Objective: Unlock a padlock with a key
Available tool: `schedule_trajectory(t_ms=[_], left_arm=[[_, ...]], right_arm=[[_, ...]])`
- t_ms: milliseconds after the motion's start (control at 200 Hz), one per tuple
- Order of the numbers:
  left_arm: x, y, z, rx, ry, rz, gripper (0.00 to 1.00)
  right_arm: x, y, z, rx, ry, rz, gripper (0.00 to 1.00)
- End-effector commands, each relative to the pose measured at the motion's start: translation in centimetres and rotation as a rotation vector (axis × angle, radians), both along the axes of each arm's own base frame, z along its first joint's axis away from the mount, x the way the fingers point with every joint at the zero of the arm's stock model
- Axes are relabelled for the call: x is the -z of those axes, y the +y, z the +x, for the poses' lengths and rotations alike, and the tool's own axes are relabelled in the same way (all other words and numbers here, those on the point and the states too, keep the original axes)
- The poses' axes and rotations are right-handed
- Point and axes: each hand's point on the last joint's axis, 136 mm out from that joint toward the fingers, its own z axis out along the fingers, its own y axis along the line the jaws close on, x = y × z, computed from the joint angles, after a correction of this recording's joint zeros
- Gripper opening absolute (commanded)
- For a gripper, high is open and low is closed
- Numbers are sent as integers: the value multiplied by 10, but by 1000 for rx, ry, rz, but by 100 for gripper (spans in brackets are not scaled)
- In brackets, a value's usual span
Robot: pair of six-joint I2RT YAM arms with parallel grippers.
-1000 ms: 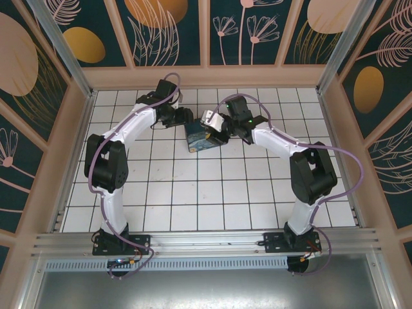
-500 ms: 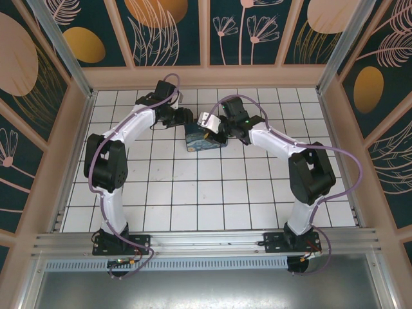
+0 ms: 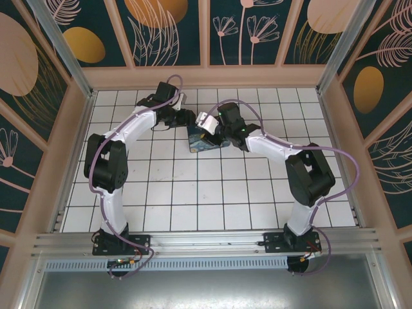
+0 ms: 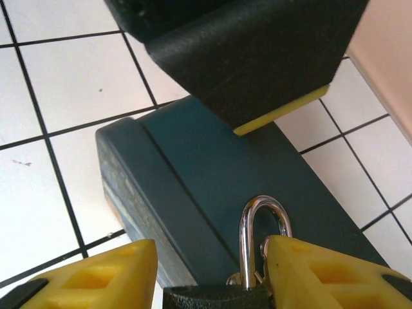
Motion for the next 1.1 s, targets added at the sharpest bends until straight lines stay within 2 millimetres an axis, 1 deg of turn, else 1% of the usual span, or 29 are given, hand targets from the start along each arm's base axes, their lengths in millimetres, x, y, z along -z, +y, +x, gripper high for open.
schedule_trajectory(t_ms=[0,105,245,310,380,460,540,666,751,801,856,891,926,1016,1036,1096], left_arm=[[21,2,-21,29,79,40,53],[24,6,-21,14,85,47,52],[25,15,-18,-16,90,37,50],[23,16,-16,-18,84,37,50],[22,14,-16,-12,84,30,50],[22,12,-17,-4,88,23,50],[23,14,-16,-8,89,32,50],[23,14,-16,-11,87,30,50],[21,14,-16,-11,84,27,49],[21,14,-16,-12,84,29,49],[19,14,-15,-12,80,29,49],[19,14,-15,-12,79,30,49],[18,14,-15,-12,78,29,49],[18,14,-14,-11,79,29,49],[18,14,-14,-12,78,28,49],[17,14,-13,-10,77,28,49]], right_arm=[[-29,-9,18,90,-97,44,45],[-33,-18,20,104,-99,37,45],[-45,-27,13,90,-154,21,52],[-45,-32,10,81,-177,-2,54],[-43,-35,8,71,-199,-19,54],[-39,-36,6,59,-207,-32,48],[-37,-37,6,55,-207,-47,46],[-43,-38,7,55,-207,-17,38],[-40,-37,8,49,-197,-25,37],[-39,-39,8,50,-197,-32,34],[-38,-40,6,42,-190,-38,29],[-39,-41,6,43,-187,-35,28],[-39,-42,5,38,-174,-30,28],[-52,-40,0,29,-164,20,29],[-54,-39,-2,22,-161,27,32],[-59,-37,-10,-9,-154,35,43]])
